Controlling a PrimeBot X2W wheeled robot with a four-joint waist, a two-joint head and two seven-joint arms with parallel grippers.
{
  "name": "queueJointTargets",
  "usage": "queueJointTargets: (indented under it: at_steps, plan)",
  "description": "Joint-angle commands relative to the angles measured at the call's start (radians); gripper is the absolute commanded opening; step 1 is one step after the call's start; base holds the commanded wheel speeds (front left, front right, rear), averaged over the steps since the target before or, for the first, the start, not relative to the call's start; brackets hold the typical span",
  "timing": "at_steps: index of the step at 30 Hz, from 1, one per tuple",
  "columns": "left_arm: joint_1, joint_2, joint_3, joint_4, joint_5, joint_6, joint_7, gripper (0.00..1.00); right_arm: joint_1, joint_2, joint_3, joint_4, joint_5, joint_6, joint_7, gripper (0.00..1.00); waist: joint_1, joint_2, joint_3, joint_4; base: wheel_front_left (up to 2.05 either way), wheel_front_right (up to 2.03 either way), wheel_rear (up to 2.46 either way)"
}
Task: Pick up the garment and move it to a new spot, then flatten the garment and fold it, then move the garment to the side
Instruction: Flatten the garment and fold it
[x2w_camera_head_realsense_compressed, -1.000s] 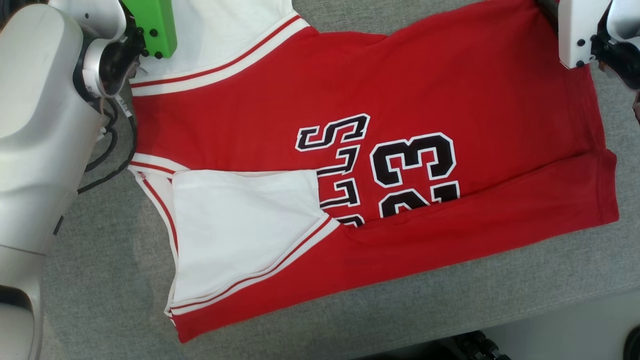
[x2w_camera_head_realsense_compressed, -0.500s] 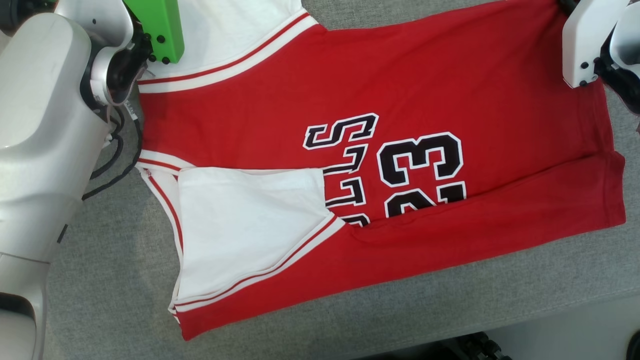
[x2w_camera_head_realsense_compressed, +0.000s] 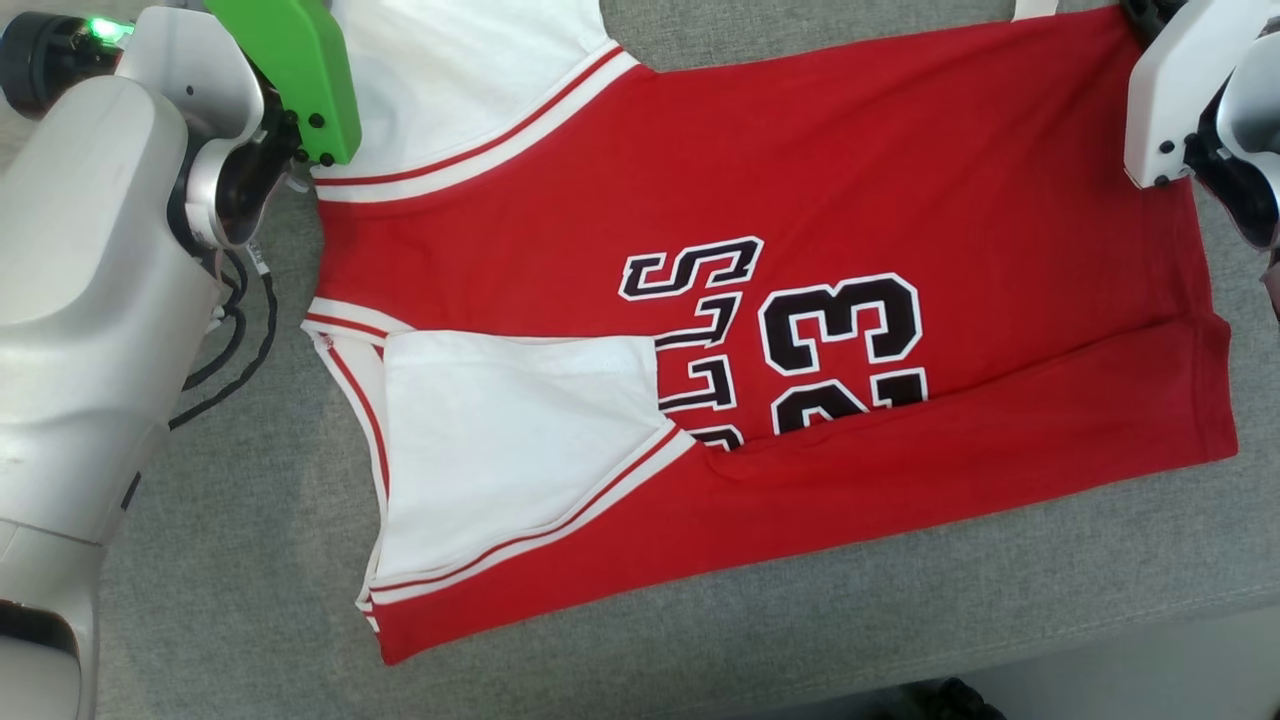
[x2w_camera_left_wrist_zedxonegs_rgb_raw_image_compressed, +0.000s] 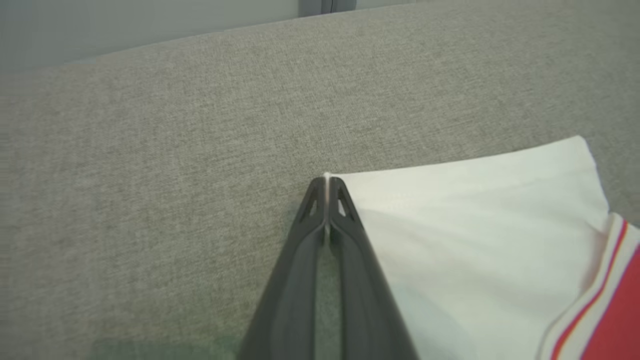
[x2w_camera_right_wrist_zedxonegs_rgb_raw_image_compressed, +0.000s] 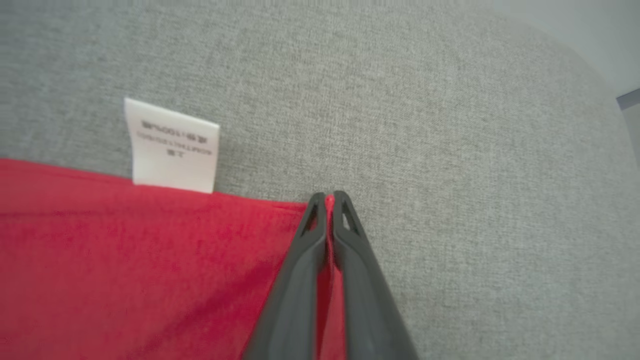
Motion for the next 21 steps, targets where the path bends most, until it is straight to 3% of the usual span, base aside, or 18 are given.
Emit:
queueJointTargets:
  at_steps: [1,2,9,15,21]
  plan:
    - [0.017,0.003,0.000,0.005,-0.006,-0.005,-0.007,0.00,0.007,0.007,-0.012,0.007,0.021,-0.002,-0.010,0.00,0.0000,-0.0001,-0.011,0.003,0.00,0.00,0.00]
    - [0.016,0.003,0.000,0.007,-0.005,-0.007,-0.012,0.00,0.004,0.013,-0.021,0.018,0.027,-0.002,-0.007,1.00,0.0000,-0.0001,-0.014,0.003,0.00,0.00,0.00]
    - [0.022,-0.002,-0.006,0.023,-0.004,-0.018,-0.025,0.00,-0.031,0.022,-0.015,-0.003,0.024,-0.002,0.008,1.00,0.0000,-0.0001,-0.032,-0.008,0.00,0.00,0.00]
    - [0.023,-0.009,-0.010,0.032,-0.013,-0.023,-0.028,0.00,0.001,-0.010,0.035,-0.007,0.035,-0.002,0.137,1.00,0.0000,-0.0001,-0.034,-0.011,0.00,0.00,0.00]
    - [-0.006,-0.011,-0.011,0.027,-0.007,-0.027,-0.027,0.00,0.007,-0.011,0.009,-0.020,0.024,-0.002,0.108,1.00,0.0000,-0.0001,-0.008,-0.001,0.00,0.00,0.00]
